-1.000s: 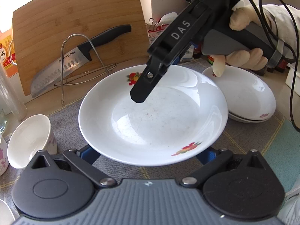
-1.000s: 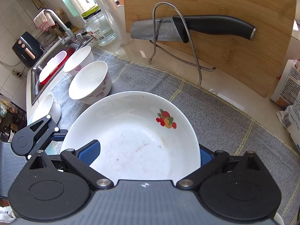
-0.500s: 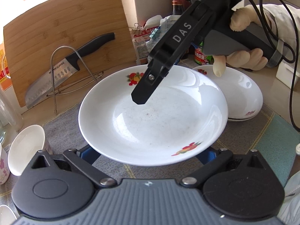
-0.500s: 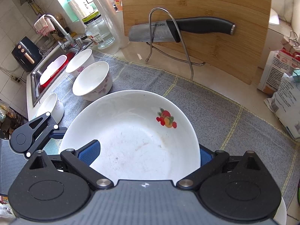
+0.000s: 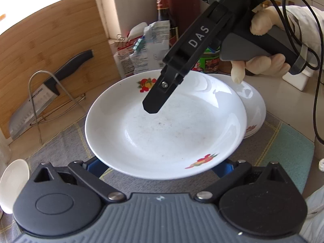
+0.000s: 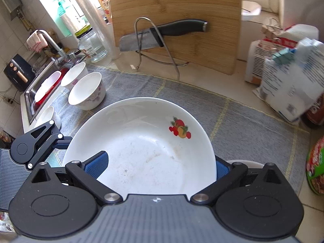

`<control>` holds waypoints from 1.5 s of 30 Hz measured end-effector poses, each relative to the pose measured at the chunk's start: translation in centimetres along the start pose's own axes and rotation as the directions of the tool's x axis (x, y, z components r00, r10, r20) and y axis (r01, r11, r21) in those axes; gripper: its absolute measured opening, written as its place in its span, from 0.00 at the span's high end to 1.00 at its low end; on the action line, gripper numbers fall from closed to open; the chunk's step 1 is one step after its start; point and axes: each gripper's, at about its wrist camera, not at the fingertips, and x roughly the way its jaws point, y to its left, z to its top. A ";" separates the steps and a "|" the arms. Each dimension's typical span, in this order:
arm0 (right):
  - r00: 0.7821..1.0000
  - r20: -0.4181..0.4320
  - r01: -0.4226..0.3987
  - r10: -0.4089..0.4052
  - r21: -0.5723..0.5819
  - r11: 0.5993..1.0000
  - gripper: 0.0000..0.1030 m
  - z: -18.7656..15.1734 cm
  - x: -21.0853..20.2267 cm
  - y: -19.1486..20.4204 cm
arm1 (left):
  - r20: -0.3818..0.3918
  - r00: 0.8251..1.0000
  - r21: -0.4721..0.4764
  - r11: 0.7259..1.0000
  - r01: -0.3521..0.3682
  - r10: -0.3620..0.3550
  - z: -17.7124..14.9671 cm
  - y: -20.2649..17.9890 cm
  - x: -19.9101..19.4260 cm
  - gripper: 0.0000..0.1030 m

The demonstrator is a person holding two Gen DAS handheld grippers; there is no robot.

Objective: Organize plates and bowls
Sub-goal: 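Carry the held plate with both tools toward the plate stack, then lower the held plate onto the plate stack with both tools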

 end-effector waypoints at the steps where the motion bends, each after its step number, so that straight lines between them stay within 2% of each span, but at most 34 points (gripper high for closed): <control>1: 1.000 0.005 0.005 -0.005 0.005 1.000 0.00 -0.3 -0.3 -0.2 | 0.002 1.000 0.006 1.000 0.006 -0.006 0.2 -0.3 0.1 0.01; 20: 0.994 0.052 0.087 -0.095 0.136 0.987 0.00 -6.3 -5.3 -4.1 | 0.008 0.992 0.113 0.986 0.122 -0.124 2.3 -6.2 1.0 0.01; 30: 0.994 0.034 0.096 -0.104 0.183 0.978 0.00 -8.1 -4.7 -5.8 | -0.035 0.987 0.110 0.981 0.160 -0.157 2.4 -7.4 2.6 0.01; 45: 0.994 0.020 0.099 -0.106 0.220 0.971 0.00 -9.0 -3.7 -7.2 | -0.078 0.982 0.119 0.976 0.180 -0.172 2.7 -7.6 3.6 0.01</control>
